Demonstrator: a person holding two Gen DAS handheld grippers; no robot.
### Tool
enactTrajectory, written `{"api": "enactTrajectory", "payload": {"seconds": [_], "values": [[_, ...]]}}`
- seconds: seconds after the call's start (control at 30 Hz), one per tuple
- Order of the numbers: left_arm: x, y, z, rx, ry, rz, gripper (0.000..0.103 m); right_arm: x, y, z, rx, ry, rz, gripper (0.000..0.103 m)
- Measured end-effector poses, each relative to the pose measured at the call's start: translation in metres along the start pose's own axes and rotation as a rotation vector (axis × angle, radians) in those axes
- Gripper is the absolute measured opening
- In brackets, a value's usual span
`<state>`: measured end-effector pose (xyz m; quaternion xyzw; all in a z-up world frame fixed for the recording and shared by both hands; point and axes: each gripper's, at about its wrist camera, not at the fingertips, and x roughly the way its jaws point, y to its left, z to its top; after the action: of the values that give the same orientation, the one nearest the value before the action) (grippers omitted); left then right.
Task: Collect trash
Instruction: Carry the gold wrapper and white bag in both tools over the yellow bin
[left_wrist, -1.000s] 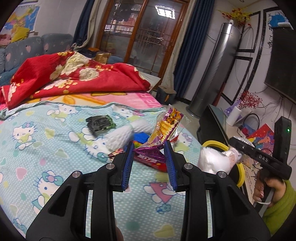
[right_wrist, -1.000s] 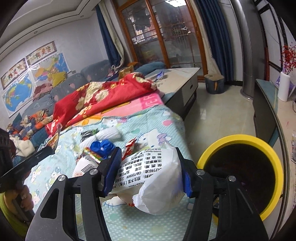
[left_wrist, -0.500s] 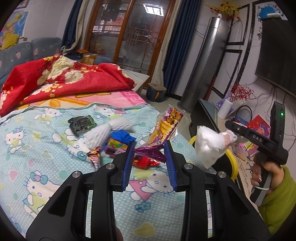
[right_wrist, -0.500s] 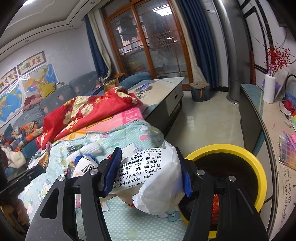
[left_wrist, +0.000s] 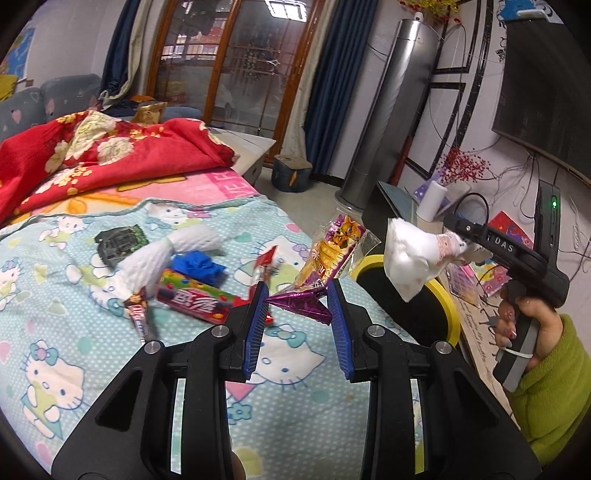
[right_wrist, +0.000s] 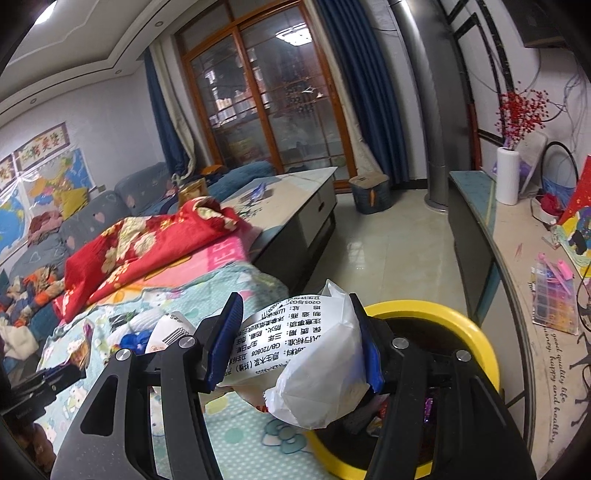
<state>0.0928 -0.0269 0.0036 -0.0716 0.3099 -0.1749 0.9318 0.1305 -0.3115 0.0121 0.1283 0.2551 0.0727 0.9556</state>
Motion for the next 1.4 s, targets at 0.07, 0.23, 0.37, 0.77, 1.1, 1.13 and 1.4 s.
{"api": "enactTrajectory", "payload": {"seconds": [0.07, 0.23, 0.37, 0.77, 1.1, 1.13, 1.4], "values": [[0.003, -0.006, 0.0, 0.012, 0.007, -0.008, 0.026, -0.002, -0.007, 0.001, 0.009, -0.007, -0.012, 0.054], [0.015, -0.024, 0.0, 0.043, 0.024, -0.02, 0.026, -0.006, -0.028, 0.003, 0.041, -0.023, -0.048, 0.054], [0.025, -0.037, -0.001, 0.068, 0.038, -0.05, 0.026, -0.006, -0.043, -0.001, 0.058, -0.025, -0.082, 0.054], [0.067, -0.068, -0.005, 0.124, 0.11, -0.085, 0.026, -0.012, -0.076, -0.004, 0.072, -0.067, -0.188, 0.054], [0.103, -0.103, -0.013, 0.184, 0.168, -0.116, 0.026, -0.012, -0.103, -0.007, 0.045, -0.097, -0.29, 0.055], [0.108, -0.107, -0.014, 0.188, 0.177, -0.122, 0.026, -0.011, -0.106, -0.008, 0.043, -0.102, -0.303, 0.055], [0.137, -0.131, -0.023, 0.225, 0.229, -0.137, 0.026, -0.006, -0.121, -0.017, 0.015, -0.109, -0.379, 0.055]]}}
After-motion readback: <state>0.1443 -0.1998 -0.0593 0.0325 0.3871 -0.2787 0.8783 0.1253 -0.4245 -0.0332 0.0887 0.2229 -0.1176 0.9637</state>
